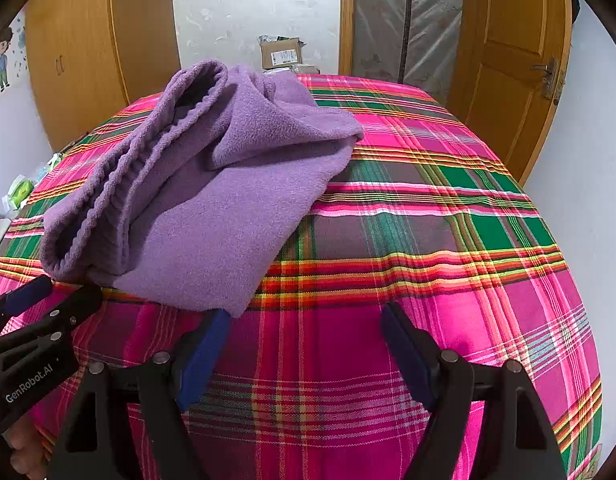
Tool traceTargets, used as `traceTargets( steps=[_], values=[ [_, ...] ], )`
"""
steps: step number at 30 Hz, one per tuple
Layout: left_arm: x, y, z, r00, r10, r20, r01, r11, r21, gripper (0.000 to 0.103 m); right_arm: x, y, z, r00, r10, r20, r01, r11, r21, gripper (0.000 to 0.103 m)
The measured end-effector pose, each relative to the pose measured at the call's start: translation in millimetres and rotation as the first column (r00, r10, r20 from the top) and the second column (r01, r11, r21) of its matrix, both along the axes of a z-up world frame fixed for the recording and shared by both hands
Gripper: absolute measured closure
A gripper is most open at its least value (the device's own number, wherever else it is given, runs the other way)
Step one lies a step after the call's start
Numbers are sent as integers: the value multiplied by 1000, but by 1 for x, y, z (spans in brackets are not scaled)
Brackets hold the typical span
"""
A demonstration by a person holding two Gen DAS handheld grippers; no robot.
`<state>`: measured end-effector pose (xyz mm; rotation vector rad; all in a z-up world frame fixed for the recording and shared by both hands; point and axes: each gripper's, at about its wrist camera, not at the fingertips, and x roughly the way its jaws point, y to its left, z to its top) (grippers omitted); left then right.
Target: Fold clothes
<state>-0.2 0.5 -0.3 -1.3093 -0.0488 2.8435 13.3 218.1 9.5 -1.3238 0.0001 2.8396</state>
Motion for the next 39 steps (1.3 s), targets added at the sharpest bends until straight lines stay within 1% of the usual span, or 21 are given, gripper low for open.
traceTargets(
  steps=[11, 28, 34, 36, 39],
  values=[
    [2, 4, 0, 1000, 0, -1, 0, 1000, -4, 27, 2, 0, -1, 1000, 0, 1, 0, 1000, 0, 24],
    [0, 2, -2, 999, 30, -22, -31, 999, -16, 27, 0, 0, -1, 1000, -1, 1, 1, 1000, -3, 24],
    [6, 3, -1, 1000, 9, -24, -9, 1000, -5, 26, 1, -1, -1, 1000, -1, 2, 1, 1000, -3, 24],
    [8, 2, 0, 999, -18, -29, 18, 1000, 18, 26, 1, -1, -1, 1000, -1, 1, 1, 1000, -5, 24],
    [8, 3, 0, 999, -40, -30, 40, 999, 22, 26, 1, -1, 0, 1000, -1, 1, 1, 1000, -6, 24]
  ],
)
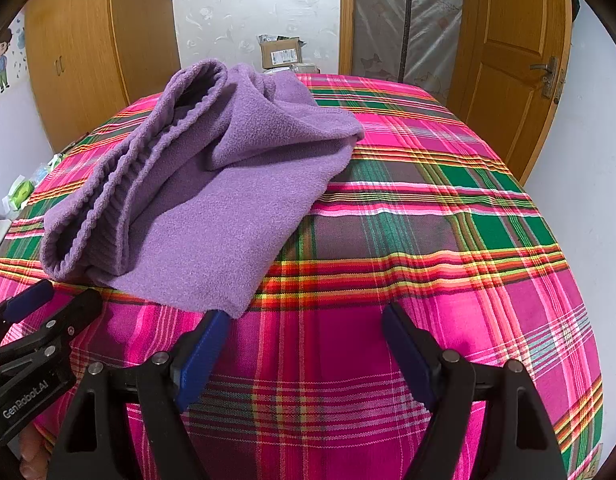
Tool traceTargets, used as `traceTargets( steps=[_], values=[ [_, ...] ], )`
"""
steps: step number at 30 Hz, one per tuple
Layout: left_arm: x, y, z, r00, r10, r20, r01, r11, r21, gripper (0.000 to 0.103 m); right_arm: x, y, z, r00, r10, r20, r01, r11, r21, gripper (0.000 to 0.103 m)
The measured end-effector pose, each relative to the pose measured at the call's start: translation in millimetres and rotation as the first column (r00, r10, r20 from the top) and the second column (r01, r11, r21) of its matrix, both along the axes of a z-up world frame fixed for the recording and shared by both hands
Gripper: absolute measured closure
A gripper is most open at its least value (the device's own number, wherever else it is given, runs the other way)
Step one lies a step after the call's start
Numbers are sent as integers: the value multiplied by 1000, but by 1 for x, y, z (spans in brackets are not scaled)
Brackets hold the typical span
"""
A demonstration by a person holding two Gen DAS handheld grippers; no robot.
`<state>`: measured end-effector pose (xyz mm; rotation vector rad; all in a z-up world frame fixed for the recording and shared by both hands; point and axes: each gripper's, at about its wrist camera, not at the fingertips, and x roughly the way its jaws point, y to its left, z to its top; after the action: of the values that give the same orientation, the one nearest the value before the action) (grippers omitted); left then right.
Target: Fold clothes
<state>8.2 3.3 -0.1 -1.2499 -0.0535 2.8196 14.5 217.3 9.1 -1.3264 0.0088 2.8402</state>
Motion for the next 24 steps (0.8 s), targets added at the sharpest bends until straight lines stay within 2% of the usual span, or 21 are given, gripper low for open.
traceTargets(
  steps=[7, 24],
  values=[
    [0, 4, 0, 1000, 3, 4, -3, 1000, -28, 26, 1, -1, 0, 1000, 0, 1, 0, 1000, 2, 23],
    [1, 3, -2, 1000, 1, 2, -1, 999, -32, 27, 2, -1, 1, 1000, 1, 1, -1, 1000, 2, 23]
  ],
)
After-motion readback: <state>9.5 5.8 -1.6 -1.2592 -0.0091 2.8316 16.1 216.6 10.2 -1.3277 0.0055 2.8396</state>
